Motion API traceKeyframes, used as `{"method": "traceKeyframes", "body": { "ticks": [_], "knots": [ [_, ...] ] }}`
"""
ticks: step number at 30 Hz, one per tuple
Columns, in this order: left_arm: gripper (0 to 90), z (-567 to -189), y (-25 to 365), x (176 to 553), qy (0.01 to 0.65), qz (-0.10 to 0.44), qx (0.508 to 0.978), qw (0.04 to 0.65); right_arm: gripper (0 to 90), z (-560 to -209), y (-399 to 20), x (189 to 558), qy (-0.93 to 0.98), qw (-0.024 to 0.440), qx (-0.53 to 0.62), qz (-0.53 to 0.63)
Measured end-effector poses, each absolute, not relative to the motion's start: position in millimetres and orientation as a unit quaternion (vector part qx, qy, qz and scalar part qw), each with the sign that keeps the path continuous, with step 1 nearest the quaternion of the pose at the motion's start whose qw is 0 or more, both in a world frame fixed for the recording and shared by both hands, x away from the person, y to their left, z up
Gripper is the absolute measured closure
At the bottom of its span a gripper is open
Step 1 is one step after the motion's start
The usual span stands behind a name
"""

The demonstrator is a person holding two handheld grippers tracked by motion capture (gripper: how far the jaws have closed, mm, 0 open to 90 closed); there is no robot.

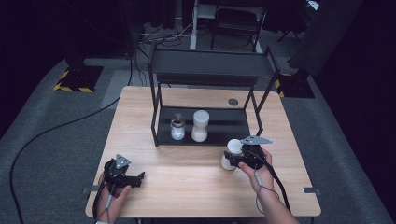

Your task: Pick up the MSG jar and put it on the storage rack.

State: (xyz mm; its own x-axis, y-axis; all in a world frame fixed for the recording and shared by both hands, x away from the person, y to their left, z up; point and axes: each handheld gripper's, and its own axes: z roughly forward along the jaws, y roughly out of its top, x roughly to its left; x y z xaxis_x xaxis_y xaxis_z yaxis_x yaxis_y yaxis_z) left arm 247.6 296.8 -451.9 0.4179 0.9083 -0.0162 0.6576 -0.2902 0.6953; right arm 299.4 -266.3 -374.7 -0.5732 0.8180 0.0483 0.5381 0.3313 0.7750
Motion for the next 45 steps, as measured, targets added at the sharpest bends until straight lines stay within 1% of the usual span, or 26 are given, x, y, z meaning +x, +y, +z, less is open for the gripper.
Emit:
{"method": "traceKeyframes", "body": {
  "ticks": [3, 16, 24, 45],
  "knots": [
    [0.5, -451.9, 296.9, 247.7, 0.502, 0.196, 0.779, 0.32, 32.8, -374.3, -265.4, 297.7, 0.795, 0.185, 0.423, 0.394],
    [0.5, -452.0, 296.9, 247.6, 0.503, 0.196, 0.779, 0.32, 32.7, -362.1, -268.5, 299.5, 0.802, 0.179, 0.416, 0.389],
    [0.5, -451.9, 296.8, 247.7, 0.503, 0.196, 0.779, 0.32, 32.8, -345.8, -274.2, 301.3, 0.803, 0.177, 0.419, 0.386],
    [0.3, -452.1, 296.9, 248.5, 0.505, 0.197, 0.777, 0.32, 32.8, -310.3, -282.1, 305.9, 0.8, 0.189, 0.41, 0.395]
  ]
}}
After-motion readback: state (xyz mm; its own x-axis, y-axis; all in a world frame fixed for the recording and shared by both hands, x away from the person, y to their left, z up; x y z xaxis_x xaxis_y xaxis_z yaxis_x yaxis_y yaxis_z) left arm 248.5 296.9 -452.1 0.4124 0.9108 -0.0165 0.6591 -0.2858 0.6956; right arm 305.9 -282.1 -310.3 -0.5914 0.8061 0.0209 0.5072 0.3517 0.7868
